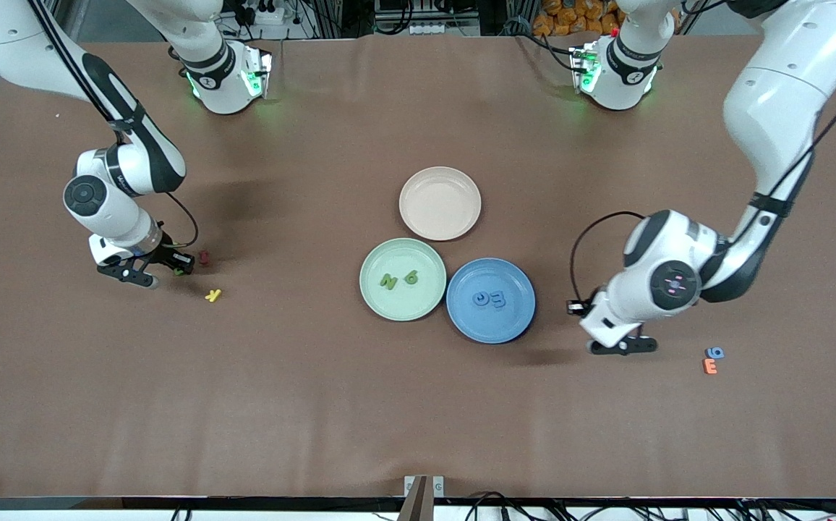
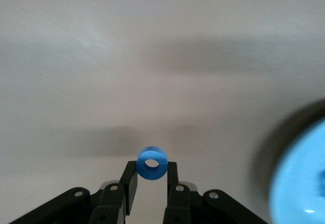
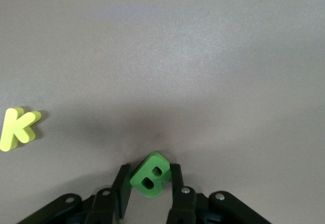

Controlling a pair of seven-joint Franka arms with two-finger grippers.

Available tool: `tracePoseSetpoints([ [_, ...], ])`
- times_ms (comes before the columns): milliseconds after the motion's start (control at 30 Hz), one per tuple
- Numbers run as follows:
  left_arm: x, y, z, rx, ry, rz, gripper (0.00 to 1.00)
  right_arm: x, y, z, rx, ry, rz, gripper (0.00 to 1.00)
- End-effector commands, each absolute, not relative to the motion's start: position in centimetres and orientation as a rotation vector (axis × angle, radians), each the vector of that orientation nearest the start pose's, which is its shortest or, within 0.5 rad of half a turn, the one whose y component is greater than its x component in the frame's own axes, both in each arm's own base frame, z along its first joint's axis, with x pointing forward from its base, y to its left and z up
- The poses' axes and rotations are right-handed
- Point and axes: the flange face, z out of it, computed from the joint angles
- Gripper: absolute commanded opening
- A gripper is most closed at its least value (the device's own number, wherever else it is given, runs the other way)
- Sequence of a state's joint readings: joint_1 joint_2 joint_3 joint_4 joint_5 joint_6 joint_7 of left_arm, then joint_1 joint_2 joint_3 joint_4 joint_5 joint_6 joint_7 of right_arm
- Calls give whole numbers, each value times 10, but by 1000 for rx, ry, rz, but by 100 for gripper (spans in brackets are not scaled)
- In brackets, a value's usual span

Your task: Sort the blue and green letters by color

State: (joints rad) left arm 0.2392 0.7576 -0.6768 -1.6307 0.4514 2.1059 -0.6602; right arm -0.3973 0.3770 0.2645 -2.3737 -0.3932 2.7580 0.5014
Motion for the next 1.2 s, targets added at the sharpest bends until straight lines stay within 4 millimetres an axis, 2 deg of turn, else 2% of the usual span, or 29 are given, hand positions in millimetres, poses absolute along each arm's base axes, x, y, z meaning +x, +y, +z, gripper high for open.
tracePoseSetpoints([
  [0,623,-252,252,-3120,-263,181,0,508,-46,187,-3159,488,-115,22],
  [100,613,-278,251,-3110,-312,181,0,511,-33,196,-3161,528,-116,22],
  [233,603,-300,250,-3102,-346,181,0,521,2,204,-3163,574,-89,22],
  [500,589,-337,251,-3097,-392,176,0,530,100,220,-3044,698,-94,22],
  [700,589,-338,251,-3092,-382,163,0,533,190,239,-2979,828,-79,22],
  [733,589,-337,251,-3092,-380,161,15,534,208,243,-2966,854,-77,22],
  [867,588,-337,249,-3092,-348,160,100,534,263,253,-2933,925,-60,22],
  [1067,591,-331,249,-3095,-318,160,100,531,334,258,-2884,1013,-21,22],
  [1167,599,-318,251,-3103,-268,155,100,531,364,259,-2855,1063,2,22],
])
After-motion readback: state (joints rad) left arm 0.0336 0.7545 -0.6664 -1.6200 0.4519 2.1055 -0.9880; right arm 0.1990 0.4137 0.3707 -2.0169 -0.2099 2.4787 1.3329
